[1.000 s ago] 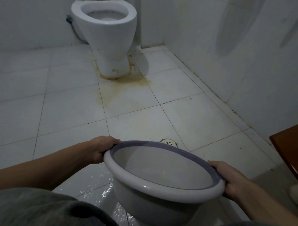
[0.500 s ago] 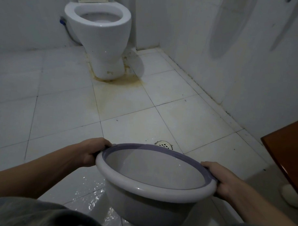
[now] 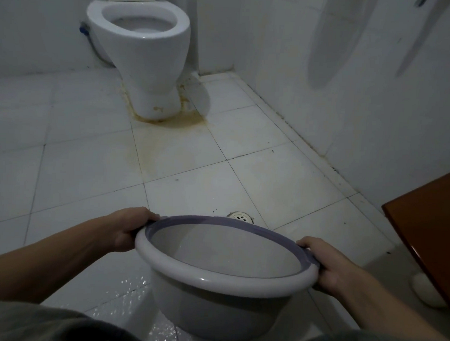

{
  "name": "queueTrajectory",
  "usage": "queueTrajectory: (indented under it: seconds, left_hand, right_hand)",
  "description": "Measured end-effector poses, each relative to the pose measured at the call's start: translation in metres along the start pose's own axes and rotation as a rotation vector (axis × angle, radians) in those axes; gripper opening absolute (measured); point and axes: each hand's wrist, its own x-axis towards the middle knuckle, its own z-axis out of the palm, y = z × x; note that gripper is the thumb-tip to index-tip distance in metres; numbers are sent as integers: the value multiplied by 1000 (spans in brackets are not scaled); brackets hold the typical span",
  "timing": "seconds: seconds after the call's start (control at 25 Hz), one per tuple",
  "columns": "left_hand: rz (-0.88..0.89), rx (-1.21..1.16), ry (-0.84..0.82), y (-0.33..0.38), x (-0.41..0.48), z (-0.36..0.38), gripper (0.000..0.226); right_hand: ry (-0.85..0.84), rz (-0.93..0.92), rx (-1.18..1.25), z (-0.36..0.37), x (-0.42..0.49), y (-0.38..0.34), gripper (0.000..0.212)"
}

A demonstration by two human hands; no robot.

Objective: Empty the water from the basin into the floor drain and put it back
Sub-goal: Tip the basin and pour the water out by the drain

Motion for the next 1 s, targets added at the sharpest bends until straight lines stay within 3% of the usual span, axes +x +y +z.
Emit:
queueTrajectory:
  seconds: [1.0]
  left_hand:
    - [-7, -52, 51, -1, 0, -6, 20]
  right_hand:
    - [14, 59, -1, -4, 7, 0, 12]
